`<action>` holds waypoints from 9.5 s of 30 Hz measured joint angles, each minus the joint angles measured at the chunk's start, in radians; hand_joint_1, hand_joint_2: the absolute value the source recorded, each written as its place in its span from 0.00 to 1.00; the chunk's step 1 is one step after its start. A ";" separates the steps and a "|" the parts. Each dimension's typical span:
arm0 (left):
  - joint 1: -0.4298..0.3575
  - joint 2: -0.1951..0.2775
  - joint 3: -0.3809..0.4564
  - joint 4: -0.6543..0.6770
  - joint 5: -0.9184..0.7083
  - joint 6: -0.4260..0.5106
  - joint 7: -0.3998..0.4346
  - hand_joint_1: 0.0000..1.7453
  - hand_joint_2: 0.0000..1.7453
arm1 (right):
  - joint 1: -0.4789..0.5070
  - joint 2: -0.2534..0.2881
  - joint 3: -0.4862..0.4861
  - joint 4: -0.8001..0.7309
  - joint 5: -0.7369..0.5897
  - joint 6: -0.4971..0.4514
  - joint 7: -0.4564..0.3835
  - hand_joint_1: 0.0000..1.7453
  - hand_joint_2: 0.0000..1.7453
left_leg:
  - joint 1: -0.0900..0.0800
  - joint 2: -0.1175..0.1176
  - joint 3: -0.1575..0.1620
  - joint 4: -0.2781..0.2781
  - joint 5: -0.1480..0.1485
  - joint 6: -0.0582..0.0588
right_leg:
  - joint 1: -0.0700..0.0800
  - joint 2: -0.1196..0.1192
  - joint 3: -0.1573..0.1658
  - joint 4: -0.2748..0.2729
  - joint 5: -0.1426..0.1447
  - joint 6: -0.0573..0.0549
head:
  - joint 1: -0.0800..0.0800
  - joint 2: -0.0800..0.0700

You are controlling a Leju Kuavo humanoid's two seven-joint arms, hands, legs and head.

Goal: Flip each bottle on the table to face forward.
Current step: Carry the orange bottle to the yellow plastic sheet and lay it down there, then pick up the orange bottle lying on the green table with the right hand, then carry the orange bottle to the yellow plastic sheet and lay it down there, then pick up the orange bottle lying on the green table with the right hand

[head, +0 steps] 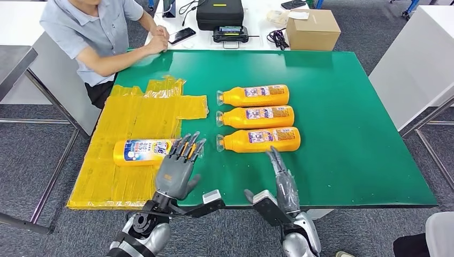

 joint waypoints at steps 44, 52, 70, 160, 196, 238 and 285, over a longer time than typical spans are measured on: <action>0.058 -0.036 -0.077 -0.081 0.485 -0.088 -0.219 0.00 1.00 | -0.076 -0.138 -0.023 0.088 0.546 -0.173 0.282 0.00 1.00 | 0.000 0.000 0.000 0.000 0.000 0.000 | 0.000 0.000 0.000 0.000 0.000 0.000 | 0.000 0.000; 0.070 -0.036 -0.077 -0.097 0.463 -0.091 -0.200 0.00 1.00 | -0.107 -0.173 -0.013 0.121 0.534 -0.051 0.356 0.00 1.00 | 0.000 0.000 0.000 0.000 0.000 0.000 | 0.000 0.000 0.000 0.000 0.000 0.000 | 0.000 0.000; 0.067 -0.036 -0.094 -0.097 0.474 -0.118 -0.198 0.00 1.00 | -0.213 -0.221 0.034 0.263 0.606 0.014 0.389 0.00 1.00 | 0.000 0.000 0.001 0.000 0.000 0.000 | 0.000 0.000 0.001 0.000 0.000 0.000 | 0.000 0.000; -0.019 -0.098 -0.143 0.033 1.807 -0.357 -0.332 0.00 1.00 | -0.250 -0.122 0.170 0.143 -0.234 0.346 0.070 1.00 1.00 | 0.000 -0.002 0.008 0.000 -0.004 0.003 | 0.000 -0.002 0.011 -0.003 -0.003 0.002 | 0.001 0.000; -0.101 -0.096 -0.139 0.123 1.854 -0.448 -0.318 1.00 1.00 | -0.319 -0.083 0.267 0.273 -0.298 0.414 0.059 0.99 1.00 | 0.000 -0.001 0.007 0.000 -0.004 0.003 | 0.000 -0.001 0.009 -0.003 -0.003 0.002 | 0.001 0.000; -0.057 -0.117 -0.012 -0.006 0.741 0.037 -0.476 1.00 1.00 | -0.196 -0.079 0.143 0.239 -0.198 0.247 0.039 0.00 1.00 | 0.000 -0.001 0.005 0.000 -0.004 0.003 | 0.000 -0.002 0.007 -0.003 -0.003 0.002 | 0.001 0.000; -0.350 0.023 0.173 0.601 -0.105 -0.048 0.043 1.00 1.00 | -0.213 -0.037 0.060 0.250 -0.200 0.357 0.003 0.00 1.00 | 0.000 0.000 0.004 0.000 -0.002 0.003 | 0.000 -0.001 0.006 -0.001 -0.003 0.002 | 0.001 0.000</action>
